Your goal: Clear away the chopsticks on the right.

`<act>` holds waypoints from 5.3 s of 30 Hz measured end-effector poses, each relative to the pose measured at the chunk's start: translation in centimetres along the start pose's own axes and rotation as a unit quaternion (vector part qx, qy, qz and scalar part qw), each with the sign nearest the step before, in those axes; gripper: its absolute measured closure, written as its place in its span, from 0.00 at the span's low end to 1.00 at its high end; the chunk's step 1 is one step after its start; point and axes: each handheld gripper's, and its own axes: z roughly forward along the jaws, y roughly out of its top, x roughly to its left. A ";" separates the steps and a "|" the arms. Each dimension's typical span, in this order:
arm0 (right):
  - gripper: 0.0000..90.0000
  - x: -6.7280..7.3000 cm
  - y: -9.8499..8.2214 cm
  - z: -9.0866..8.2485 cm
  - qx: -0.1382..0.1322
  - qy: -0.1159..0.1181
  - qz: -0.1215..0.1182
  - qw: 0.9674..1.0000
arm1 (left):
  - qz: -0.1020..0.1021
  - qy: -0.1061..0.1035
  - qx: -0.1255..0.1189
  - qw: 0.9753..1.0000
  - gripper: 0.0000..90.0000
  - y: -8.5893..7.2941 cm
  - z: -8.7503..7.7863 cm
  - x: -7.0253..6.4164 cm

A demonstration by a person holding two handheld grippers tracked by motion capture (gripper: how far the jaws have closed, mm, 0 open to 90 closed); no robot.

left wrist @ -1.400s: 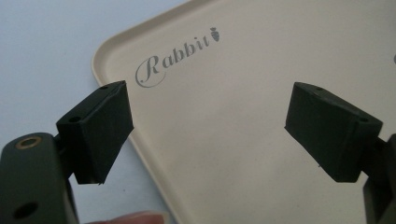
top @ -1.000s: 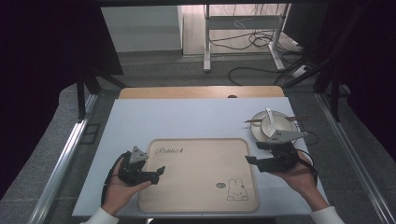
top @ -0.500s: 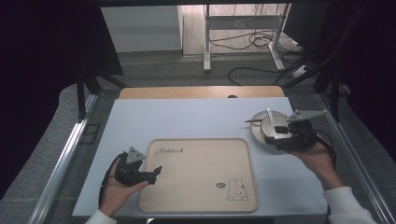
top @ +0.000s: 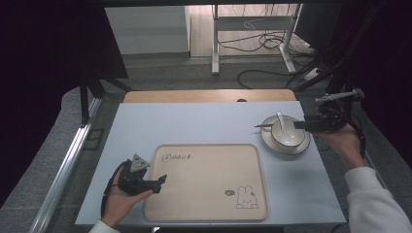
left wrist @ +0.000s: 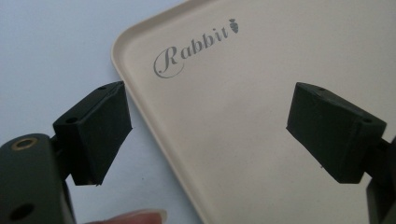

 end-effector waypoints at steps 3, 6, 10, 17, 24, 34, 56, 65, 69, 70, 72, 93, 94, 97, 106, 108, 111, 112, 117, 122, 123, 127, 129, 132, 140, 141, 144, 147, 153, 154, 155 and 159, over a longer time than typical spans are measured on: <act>0.47 -1.3 0.1 0.6 0.012 -0.014 0.011 1.000 | 0.001 0.001 0.002 1.000 0.15 -0.1 0.1 0.1; 0.49 -2.7 0.2 1.2 0.020 -0.026 0.024 0.999 | 0.002 0.001 0.003 1.000 0.15 -0.1 0.1 0.1; 0.56 -4.7 0.3 2.1 0.034 -0.044 0.044 0.998 | 0.006 0.000 0.004 1.000 0.15 -0.1 0.2 0.0; 0.66 -7.3 0.3 3.5 0.049 -0.062 0.057 0.995 | 0.011 0.002 0.010 1.000 0.15 -0.1 0.3 0.1; 0.77 -8.9 0.1 5.8 0.075 -0.084 0.058 0.992 | 0.016 0.005 0.012 1.000 0.15 -0.1 0.4 -0.1; 0.96 -9.8 0.3 8.5 0.091 -0.107 0.050 0.989 | 0.009 0.009 0.014 1.000 0.15 -0.3 0.3 0.3; 0.98 -10.7 -0.4 11.3 0.139 -0.125 0.029 0.982 | 0.015 0.008 0.026 1.000 0.16 -0.7 0.5 0.5; 0.99 -10.3 -1.3 10.4 0.156 -0.120 0.034 0.980 | 0.016 0.006 0.025 1.000 0.16 -0.8 0.4 0.6; 0.99 -10.1 -1.9 10.1 0.166 -0.115 0.035 0.979 | 0.016 0.006 0.025 1.000 0.16 -0.8 0.4 0.6; 0.99 -10.0 -2.1 10.0 0.170 -0.114 0.036 0.978 | 0.016 0.006 0.025 1.000 0.16 -0.8 0.4 0.6; 0.99 -9.9 -2.5 9.9 0.171 -0.110 0.039 0.978 | 0.017 0.006 0.025 1.000 0.16 -0.8 0.4 0.6; 0.99 -8.5 -3.1 6.8 0.142 -0.085 0.030 0.986 | 0.017 0.007 0.022 1.000 0.16 -0.8 0.3 0.5; 0.99 -8.3 -3.1 6.7 0.138 -0.080 0.029 0.987 | 0.018 0.007 0.023 1.000 0.16 -0.8 0.4 0.5; 0.99 -7.8 -3.2 6.7 0.139 -0.073 0.021 0.987 | 0.020 0.007 0.024 0.999 0.16 -0.8 0.4 0.5; 0.99 -7.6 -3.6 6.9 0.128 -0.062 0.021 0.990 | 0.017 0.010 0.024 1.000 0.16 -0.8 0.4 0.6; 0.99 -7.5 -3.6 6.8 0.130 -0.060 0.018 0.989 | 0.018 0.009 0.025 0.999 0.16 -0.8 0.4 0.6; 0.99 -7.4 -3.6 6.8 0.134 -0.057 0.013 0.989 | 0.019 0.008 0.026 0.999 0.16 -0.8 0.4 0.5; 0.99 -7.4 -3.6 6.8 0.134 -0.057 0.012 0.989 | 0.020 0.008 0.025 0.999 0.16 -0.8 0.3 0.5; 0.99 -7.4 -3.7 6.7 0.132 -0.056 0.017 0.989 | 0.019 0.008 0.025 0.999 0.16 -0.8 0.3 0.5; 0.99 -7.5 -3.7 6.7 0.137 -0.057 0.020 0.989 | 0.021 0.008 0.024 0.999 0.16 -0.8 0.2 0.4; 0.99 -7.5 -3.7 6.5 0.138 -0.062 0.019 0.988 | 0.021 0.008 0.022 0.999 0.16 -0.7 0.2 0.3; 0.99 -7.6 -3.9 6.5 0.139 -0.061 0.021 0.988 | 0.024 0.007 0.026 0.999 0.16 -0.8 0.2 0.3; 0.99 -7.6 -4.0 6.5 0.138 -0.062 0.025 0.988 | 0.025 0.007 0.025 0.999 0.16 -0.8 0.1 0.3; 0.99 -7.7 -4.0 6.6 0.144 -0.062 0.024 0.987 | 0.026 0.006 0.024 0.999 0.16 -0.7 0.1 0.2; 0.97 -7.7 -4.2 6.7 0.151 -0.061 0.020 0.986 | 0.026 0.006 0.025 0.999 0.16 -0.8 0.1 0.3; 0.96 -7.7 -4.2 6.7 0.150 -0.061 0.019 0.987 | 0.026 0.006 0.025 0.999 0.16 -0.8 0.1 0.3; 0.90 -7.7 -4.0 6.0 0.140 -0.062 0.005 0.988 | 0.026 0.006 0.026 0.999 0.16 -0.8 0.2 0.3; 0.76 -7.9 -3.7 5.3 0.131 -0.070 -0.003 0.989 | 0.026 0.006 0.027 0.999 0.16 -0.8 0.2 0.3; 0.59 -9.2 -3.8 4.6 0.170 -0.083 -0.027 0.982 | 0.025 0.007 0.030 0.999 0.16 -0.8 0.4 0.3; 0.59 -9.4 -3.9 4.8 0.176 -0.078 -0.029 0.981 | 0.024 0.007 0.029 0.999 0.16 -0.8 0.4 0.3; 0.59 -9.5 -4.0 4.9 0.180 -0.074 -0.032 0.980 | 0.025 0.007 0.031 0.999 0.16 -0.8 0.4 0.3; 0.61 -9.7 -4.3 5.3 0.190 -0.066 -0.040 0.979 | 0.025 0.008 0.033 0.999 0.16 -0.8 0.5 0.4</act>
